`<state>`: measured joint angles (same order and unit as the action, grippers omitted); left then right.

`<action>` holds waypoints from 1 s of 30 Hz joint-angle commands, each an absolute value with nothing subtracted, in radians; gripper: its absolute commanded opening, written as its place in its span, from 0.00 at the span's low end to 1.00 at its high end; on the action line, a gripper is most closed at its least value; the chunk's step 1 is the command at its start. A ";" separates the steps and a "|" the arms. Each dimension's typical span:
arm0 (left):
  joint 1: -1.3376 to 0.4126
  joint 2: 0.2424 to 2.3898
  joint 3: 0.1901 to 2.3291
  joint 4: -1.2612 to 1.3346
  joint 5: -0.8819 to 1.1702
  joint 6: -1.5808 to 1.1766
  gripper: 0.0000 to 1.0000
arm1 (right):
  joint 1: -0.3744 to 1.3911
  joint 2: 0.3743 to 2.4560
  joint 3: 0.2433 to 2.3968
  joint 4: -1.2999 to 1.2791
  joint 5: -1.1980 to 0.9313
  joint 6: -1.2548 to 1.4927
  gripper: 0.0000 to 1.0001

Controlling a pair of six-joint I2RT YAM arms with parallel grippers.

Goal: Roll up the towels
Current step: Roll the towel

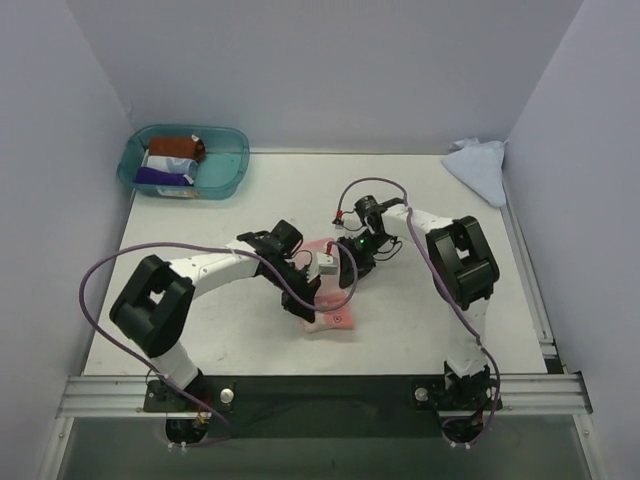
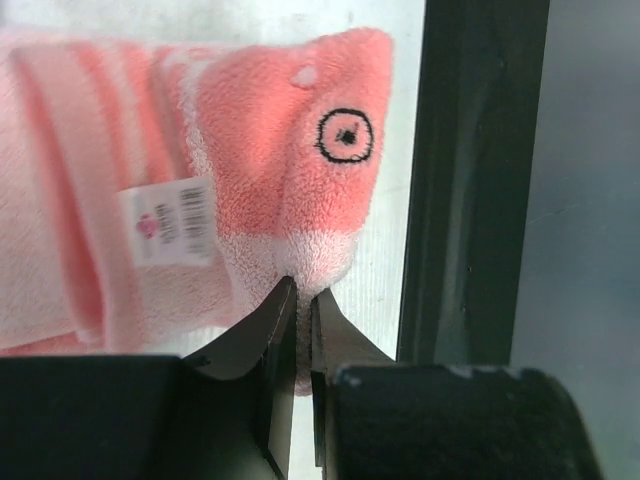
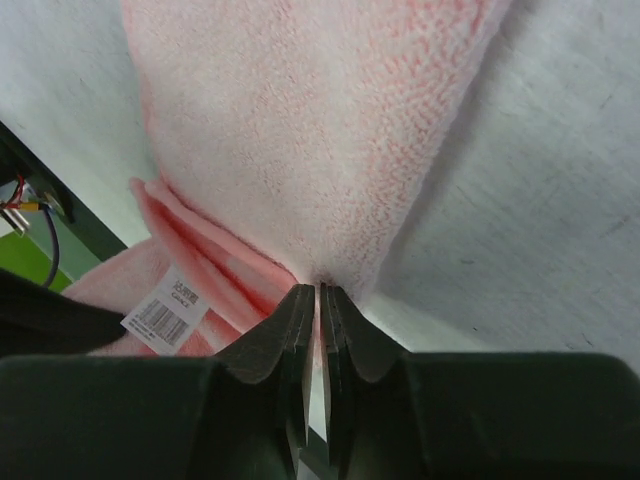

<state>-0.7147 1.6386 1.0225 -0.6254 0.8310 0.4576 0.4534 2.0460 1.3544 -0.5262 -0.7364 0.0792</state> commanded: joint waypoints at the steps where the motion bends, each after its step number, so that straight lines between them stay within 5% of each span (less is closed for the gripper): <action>1: -0.638 1.718 1.095 -0.660 0.975 0.416 0.14 | 0.434 1.993 1.342 -0.572 -0.739 0.052 0.10; 6: -0.569 1.801 1.153 -0.663 1.017 0.381 0.15 | 0.402 1.879 1.324 -0.594 -0.762 0.008 0.37; 11: -0.545 1.867 1.218 -0.663 1.042 0.338 0.18 | 0.377 1.787 1.293 -0.604 -0.804 -0.055 0.52; 30: -0.453 2.114 1.335 -0.692 1.045 0.321 0.23 | 0.431 1.798 1.172 -0.447 -0.939 0.000 0.53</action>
